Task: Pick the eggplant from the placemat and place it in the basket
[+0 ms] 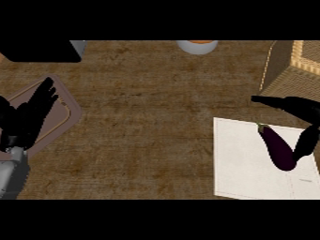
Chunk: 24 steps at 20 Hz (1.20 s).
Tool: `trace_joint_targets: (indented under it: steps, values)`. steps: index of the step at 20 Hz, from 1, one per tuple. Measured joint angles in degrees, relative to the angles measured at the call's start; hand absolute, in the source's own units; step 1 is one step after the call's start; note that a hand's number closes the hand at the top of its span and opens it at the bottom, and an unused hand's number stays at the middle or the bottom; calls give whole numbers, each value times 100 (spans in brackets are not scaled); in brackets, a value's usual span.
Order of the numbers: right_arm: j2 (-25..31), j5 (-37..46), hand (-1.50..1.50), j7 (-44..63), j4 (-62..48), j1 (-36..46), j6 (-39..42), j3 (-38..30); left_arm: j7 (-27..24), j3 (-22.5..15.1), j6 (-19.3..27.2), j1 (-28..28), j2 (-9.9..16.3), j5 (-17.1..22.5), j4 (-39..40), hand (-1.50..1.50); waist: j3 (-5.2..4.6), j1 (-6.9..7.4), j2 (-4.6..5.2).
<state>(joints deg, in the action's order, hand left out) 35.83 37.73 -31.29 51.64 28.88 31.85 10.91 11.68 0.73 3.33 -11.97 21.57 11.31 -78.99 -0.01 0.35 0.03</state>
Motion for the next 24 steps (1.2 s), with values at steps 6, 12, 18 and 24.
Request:
trace_joint_targets:
  steps: [6, 12, 18, 24]
  values:
    - [23, -23, -150, -212, -24, -126, -25, 10, -12, 130, -109, -42, -25, -80, 77, 0, -6, -17, -5]
    - [101, 5, -150, -368, 53, -238, -126, 71, -12, 213, -214, -23, -91, -146, 70, 0, -11, -22, -7]
    - [125, 225, -150, -272, 421, -523, -202, 51, -37, 335, -241, -100, -197, -297, 155, 0, -16, -34, -11]
    - [23, 645, 150, -448, 227, -509, -435, 141, 44, 394, -297, 80, -282, -352, -99, 0, -69, -16, -33]
